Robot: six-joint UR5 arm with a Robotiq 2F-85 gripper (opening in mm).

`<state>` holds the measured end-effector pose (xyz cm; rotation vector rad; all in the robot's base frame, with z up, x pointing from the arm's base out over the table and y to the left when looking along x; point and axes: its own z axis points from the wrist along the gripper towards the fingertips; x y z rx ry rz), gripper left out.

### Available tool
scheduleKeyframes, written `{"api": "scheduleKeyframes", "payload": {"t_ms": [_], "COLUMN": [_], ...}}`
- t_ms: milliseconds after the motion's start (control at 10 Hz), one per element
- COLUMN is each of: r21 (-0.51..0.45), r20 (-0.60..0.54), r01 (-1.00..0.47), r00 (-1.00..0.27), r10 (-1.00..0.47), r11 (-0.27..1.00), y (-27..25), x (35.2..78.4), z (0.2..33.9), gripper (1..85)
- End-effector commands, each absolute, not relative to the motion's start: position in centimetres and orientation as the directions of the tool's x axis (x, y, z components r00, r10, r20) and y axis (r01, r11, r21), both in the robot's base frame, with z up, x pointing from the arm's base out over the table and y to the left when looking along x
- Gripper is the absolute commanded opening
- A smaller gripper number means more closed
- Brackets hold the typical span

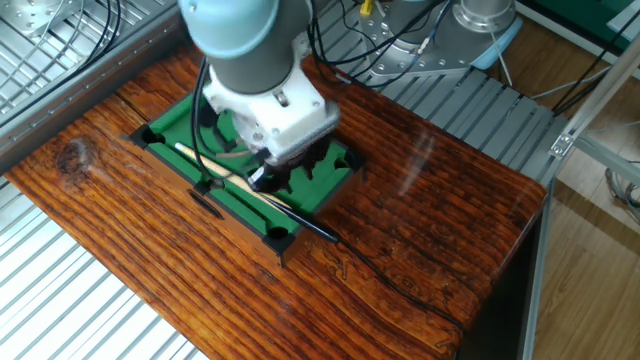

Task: Hit the pool ball

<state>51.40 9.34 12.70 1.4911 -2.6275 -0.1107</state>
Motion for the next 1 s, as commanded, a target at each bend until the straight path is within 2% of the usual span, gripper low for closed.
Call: {"api": "scheduleKeyframes", "payload": {"t_ms": [0, 100, 300, 400, 500, 600, 700, 900], "r21": [-0.058, -0.037, -0.042, 0.003, 0.102, 0.085, 0.035, 0.028], "r20": [0.077, 0.101, 0.032, -0.077, -0.17, -0.158, -0.158, -0.163], "r01": [-0.616, -0.644, -0.467, -0.329, -0.17, -0.052, -0.025, 0.011], "r00": [-0.788, -0.763, -0.884, -0.942, -0.974, -0.987, -0.987, -0.987], "r10": [-0.611, -0.639, -0.466, -0.327, -0.151, -0.038, -0.019, 0.016], "r11": [0.786, 0.764, 0.883, 0.944, 0.98, 0.995, 0.999, 1.0], "y": [7.6, 7.6, 8.7, 10.9, 13.4, 12.4, 11.0, 10.5], "x": [54.1, 54.0, 55.3, 57.8, 60.4, 60.9, 61.0, 61.0], "z": [13.3, 13.3, 13.0, 13.0, 13.2, 12.9, 12.8, 12.8], "gripper": [1.0, 1.0, 1.0, 1.0, 1.0, 1.0, 1.0, 1.0]}}
